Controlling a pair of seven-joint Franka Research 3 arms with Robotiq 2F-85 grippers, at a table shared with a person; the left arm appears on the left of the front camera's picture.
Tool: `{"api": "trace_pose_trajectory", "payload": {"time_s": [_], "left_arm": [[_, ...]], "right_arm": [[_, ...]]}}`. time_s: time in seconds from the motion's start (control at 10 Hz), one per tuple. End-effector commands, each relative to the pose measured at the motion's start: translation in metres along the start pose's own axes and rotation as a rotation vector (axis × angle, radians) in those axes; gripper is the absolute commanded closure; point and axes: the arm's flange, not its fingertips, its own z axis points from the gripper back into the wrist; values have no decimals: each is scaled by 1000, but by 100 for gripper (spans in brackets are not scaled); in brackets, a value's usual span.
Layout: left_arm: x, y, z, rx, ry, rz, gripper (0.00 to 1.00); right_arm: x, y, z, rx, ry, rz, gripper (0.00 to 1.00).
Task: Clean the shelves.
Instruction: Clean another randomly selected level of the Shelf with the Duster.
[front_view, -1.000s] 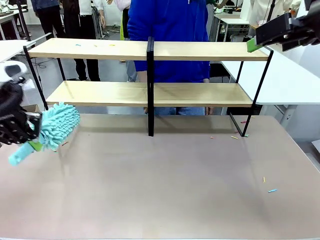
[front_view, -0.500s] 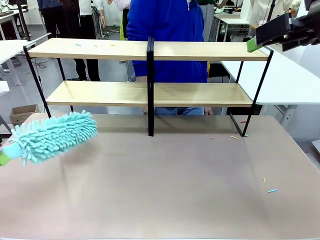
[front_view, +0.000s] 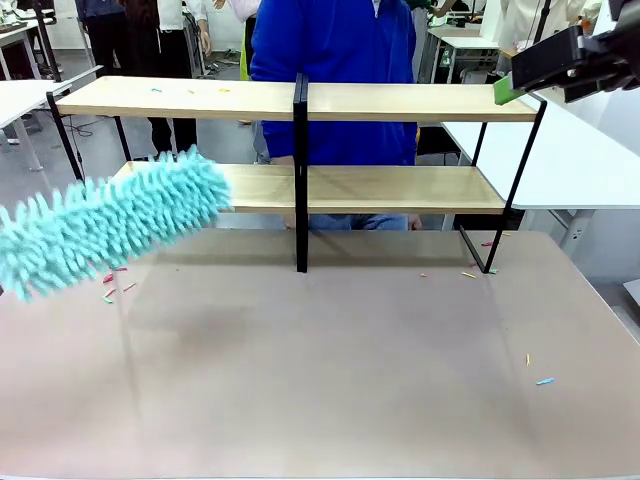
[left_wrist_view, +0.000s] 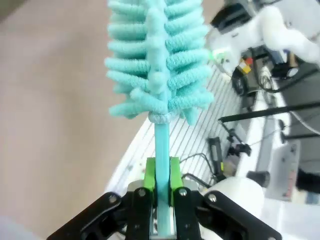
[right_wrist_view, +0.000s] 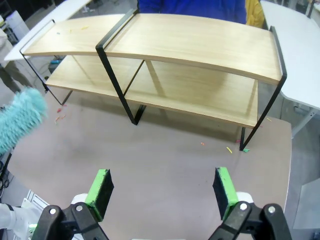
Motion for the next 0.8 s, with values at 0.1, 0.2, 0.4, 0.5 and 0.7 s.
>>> {"api": "trace_pose_trajectory", "payload": {"time_s": [0.1,0.2,0.4,0.5,0.7], "left_arm": [[3,19,103,-147,-222,-139,87],[1,13,141,-124,-252,-207,87],[9,-7,186,-6,-247,-210,87],[15,-14,200,35,-279,-155,87],[6,-12,191,5,-257,-189,87]], "right_arm": [[1,0,0,4,-2,-5,0],[1,0,0,4,-2,-5,0],[1,0,0,4,-2,-5,0],[1,0,0,4,-2,-5,0],[1,0,0,4,-2,-5,0]]}}
